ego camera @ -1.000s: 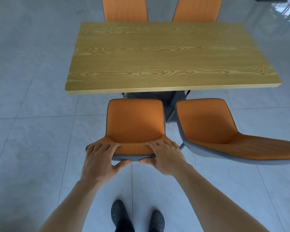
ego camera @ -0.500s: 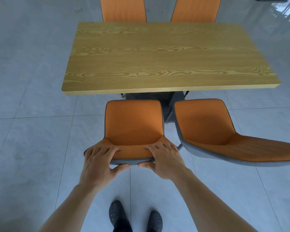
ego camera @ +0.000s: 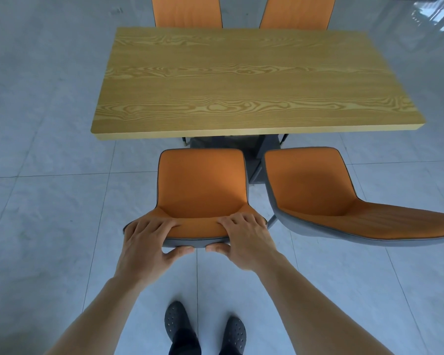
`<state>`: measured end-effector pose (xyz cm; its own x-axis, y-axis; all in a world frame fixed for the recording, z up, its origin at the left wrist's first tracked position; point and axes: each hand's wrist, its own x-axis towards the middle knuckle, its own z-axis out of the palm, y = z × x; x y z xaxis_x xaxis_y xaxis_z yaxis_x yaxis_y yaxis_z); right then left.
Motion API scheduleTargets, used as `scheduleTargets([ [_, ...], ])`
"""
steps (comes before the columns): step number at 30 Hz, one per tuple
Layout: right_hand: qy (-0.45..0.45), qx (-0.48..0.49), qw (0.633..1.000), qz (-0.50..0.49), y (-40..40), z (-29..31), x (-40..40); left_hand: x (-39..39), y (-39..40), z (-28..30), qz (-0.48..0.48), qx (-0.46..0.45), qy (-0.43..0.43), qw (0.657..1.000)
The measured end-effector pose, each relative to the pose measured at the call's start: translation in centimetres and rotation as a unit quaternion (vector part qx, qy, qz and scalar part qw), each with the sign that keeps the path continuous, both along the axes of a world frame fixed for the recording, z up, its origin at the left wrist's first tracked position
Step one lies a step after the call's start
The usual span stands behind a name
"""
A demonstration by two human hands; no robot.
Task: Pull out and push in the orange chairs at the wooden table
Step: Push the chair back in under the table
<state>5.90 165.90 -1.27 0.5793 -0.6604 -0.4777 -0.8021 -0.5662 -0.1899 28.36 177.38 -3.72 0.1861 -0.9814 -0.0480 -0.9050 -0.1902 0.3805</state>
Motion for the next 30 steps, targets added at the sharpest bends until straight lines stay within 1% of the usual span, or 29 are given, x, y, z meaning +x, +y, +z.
scheduleTargets([
  [6,0.0,0.021,1.0,0.007,-1.2,0.1,-1.2,-1.5,-0.5,0.4,0.01,-0.003,-0.003,1.0],
  [23,-0.018,-0.007,1.0,0.003,-0.9,-0.6,-1.1,-1.0,-0.4,0.0,0.011,0.005,-0.011,1.0],
  [30,-0.019,0.0,1.0,-0.011,-0.7,-0.4,-1.0,-0.9,-0.4,0.1,0.012,0.007,-0.013,1.0],
])
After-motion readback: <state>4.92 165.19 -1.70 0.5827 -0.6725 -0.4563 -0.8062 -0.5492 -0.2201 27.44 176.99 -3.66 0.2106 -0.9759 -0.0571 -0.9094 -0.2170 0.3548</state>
